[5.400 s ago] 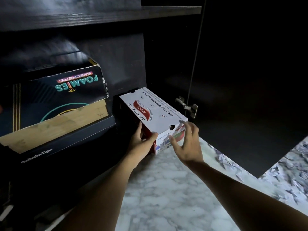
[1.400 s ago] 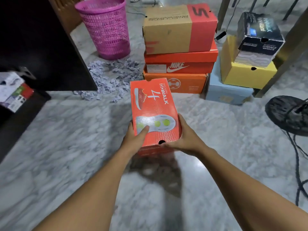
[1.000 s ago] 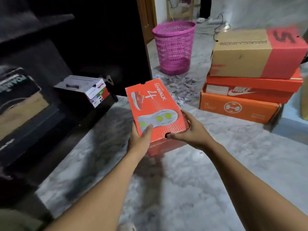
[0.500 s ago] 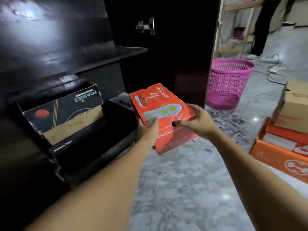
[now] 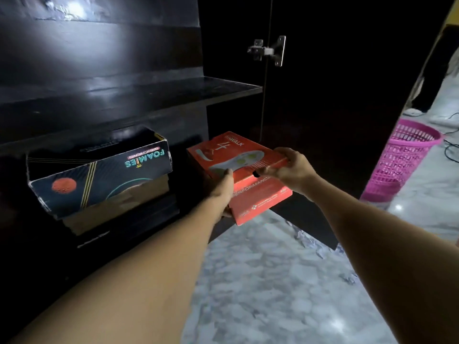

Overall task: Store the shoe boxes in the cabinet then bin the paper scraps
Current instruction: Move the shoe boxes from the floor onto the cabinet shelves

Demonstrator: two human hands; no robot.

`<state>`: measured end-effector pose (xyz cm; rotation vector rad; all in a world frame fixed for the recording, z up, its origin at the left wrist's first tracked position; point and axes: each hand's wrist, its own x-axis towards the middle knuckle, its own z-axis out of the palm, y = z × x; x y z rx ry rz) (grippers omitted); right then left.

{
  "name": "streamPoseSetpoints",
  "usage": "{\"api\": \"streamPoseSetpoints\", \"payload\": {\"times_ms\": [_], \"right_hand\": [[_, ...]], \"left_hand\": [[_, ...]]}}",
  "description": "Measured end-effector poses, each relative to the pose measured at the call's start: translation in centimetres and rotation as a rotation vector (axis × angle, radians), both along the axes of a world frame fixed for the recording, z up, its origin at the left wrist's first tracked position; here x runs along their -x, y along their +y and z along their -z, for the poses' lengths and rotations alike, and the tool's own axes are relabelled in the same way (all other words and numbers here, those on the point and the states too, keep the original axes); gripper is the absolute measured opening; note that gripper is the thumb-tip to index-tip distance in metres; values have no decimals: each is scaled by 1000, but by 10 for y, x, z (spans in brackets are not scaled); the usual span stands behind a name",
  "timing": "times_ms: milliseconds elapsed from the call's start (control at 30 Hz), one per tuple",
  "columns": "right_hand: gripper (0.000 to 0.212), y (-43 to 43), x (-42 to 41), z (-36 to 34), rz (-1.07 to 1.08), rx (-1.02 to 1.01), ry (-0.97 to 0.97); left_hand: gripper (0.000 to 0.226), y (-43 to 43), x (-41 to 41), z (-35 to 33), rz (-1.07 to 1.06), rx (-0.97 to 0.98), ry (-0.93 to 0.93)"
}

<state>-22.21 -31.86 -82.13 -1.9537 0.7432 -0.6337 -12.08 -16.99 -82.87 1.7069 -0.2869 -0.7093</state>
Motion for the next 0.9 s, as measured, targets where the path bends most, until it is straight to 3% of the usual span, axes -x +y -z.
{"api": "streamPoseSetpoints", "payload": {"times_ms": [200, 333, 500, 667, 900], "right_hand": [[75, -37, -32, 50, 54, -229, -205], [64, -58, -51, 81, 47, -226, -260], [71, -73, -70, 111, 146, -234, -339], [53, -50, -79, 126, 267, 81, -287], [62, -42, -110, 146, 160, -17, -196]], "left_hand": [[53, -33, -25, 28, -53, 9, -67], [71, -46, -38, 53, -55, 46, -82], [88, -63, -51, 71, 22, 4, -157], [89, -73, -67, 76, -33, -11, -188], [82, -79, -91, 76, -83, -49, -173]]}}
